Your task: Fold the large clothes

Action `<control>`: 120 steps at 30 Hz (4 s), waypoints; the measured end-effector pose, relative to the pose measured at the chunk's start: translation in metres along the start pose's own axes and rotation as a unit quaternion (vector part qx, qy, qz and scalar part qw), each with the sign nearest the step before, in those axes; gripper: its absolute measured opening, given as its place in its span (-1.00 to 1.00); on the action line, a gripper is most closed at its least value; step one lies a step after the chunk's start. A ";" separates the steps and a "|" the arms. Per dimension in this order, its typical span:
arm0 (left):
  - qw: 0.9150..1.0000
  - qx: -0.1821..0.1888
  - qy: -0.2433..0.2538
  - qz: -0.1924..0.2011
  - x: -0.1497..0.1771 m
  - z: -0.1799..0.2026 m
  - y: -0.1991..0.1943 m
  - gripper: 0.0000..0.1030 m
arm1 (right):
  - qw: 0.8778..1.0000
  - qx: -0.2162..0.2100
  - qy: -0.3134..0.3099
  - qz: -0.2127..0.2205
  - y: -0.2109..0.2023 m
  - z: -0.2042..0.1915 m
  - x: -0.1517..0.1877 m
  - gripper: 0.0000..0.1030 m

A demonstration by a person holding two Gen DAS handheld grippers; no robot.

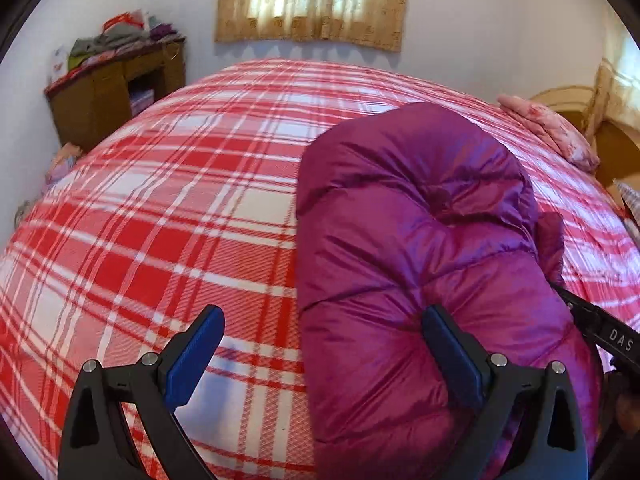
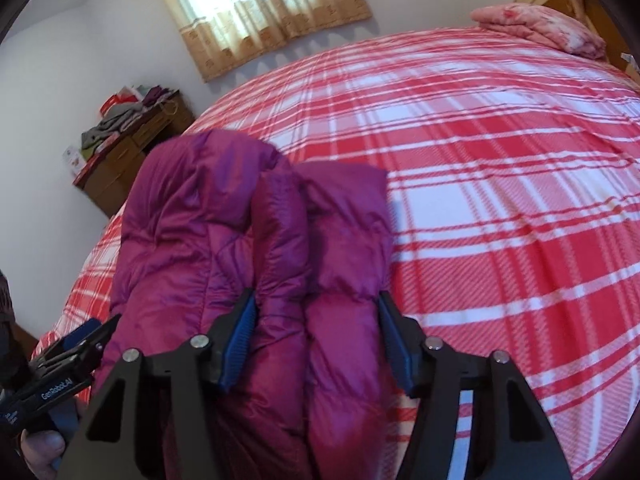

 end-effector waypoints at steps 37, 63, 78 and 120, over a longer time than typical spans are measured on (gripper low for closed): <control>0.988 -0.083 0.069 0.108 -0.015 -0.044 -0.130 -0.82 | 0.977 -0.203 -0.054 0.023 -0.040 -0.119 -0.002 -0.66; 0.993 -0.107 -0.002 0.057 0.024 -0.142 -0.085 -0.80 | 0.974 -0.183 -0.118 -0.062 0.046 -0.186 0.023 -0.66; 0.992 -0.120 -0.006 0.050 0.030 -0.153 -0.069 -0.43 | 0.975 -0.169 -0.129 -0.070 0.054 -0.197 0.029 -0.66; 0.979 -0.154 -0.082 0.105 0.030 -0.176 -0.153 0.78 | 0.985 -0.059 -0.158 0.017 -0.016 -0.195 0.015 0.30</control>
Point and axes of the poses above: each gripper's, at about its wrist camera, not at the fingertips, and y roughly the way its jaws point, z to its right, x to its underside, the point moved 4 cm from there along y, roughly the way its jaws point, and after that the axes turned 1 degree about y, right-handed, at the moved point
